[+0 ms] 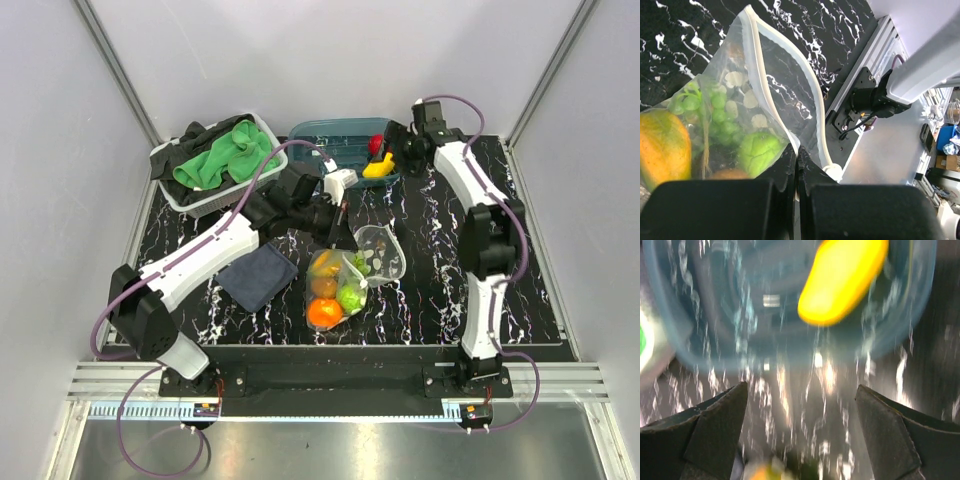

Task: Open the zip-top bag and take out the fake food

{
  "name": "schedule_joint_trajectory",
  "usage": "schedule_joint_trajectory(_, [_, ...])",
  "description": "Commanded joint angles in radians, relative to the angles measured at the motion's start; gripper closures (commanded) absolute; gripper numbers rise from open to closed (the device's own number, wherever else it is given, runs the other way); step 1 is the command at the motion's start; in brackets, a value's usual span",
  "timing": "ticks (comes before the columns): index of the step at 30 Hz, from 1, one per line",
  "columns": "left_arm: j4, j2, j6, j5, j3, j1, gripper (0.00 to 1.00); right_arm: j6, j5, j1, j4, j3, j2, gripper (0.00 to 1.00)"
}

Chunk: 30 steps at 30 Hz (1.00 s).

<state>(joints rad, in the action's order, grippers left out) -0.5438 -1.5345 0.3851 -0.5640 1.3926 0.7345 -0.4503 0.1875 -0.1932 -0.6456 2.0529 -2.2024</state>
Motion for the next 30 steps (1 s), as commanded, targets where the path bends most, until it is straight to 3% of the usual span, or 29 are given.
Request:
schedule_joint_trajectory(1, [0.033,-0.015,0.027,-0.016,0.077,-0.006,1.0,-0.007,0.13,0.003,-0.008,-0.241,0.3,0.07])
schedule_joint_trajectory(2, [0.033,-0.016,0.031,-0.002,0.08,-0.006,1.0,-0.019,0.159,0.003,0.021,-0.366,0.347,0.1])
schedule_joint_trajectory(5, [0.035,-0.021,0.044,0.019,0.08,-0.006,1.0,-0.021,0.239,0.003,0.061,-0.53,0.505,0.21])
schedule_joint_trajectory(9, [0.041,-0.03,0.103,0.021,0.079,-0.004,1.0,0.019,0.276,0.0,-0.008,-0.672,0.738,0.37])
schedule_joint_trajectory(14, [0.058,-0.039,0.15,0.033,0.063,-0.003,1.0,0.073,0.358,-0.025,0.006,-0.854,0.914,0.61])
schedule_joint_trajectory(18, [0.071,-0.038,0.184,0.032,0.065,0.0,1.0,0.013,0.386,-0.08,0.099,-0.967,0.949,0.68])
schedule_joint_trajectory(23, [0.073,-0.029,0.202,0.049,0.052,0.0,1.0,-0.063,0.337,-0.233,0.167,-0.971,0.903,0.71])
schedule_joint_trajectory(27, [0.094,-0.032,0.222,0.05,0.055,0.003,1.0,-0.188,0.464,-0.241,0.371,-1.076,0.854,0.68])
schedule_joint_trajectory(30, [0.096,-0.049,0.227,0.05,0.074,0.005,1.0,-0.211,0.539,-0.241,0.431,-1.106,0.788,0.66])
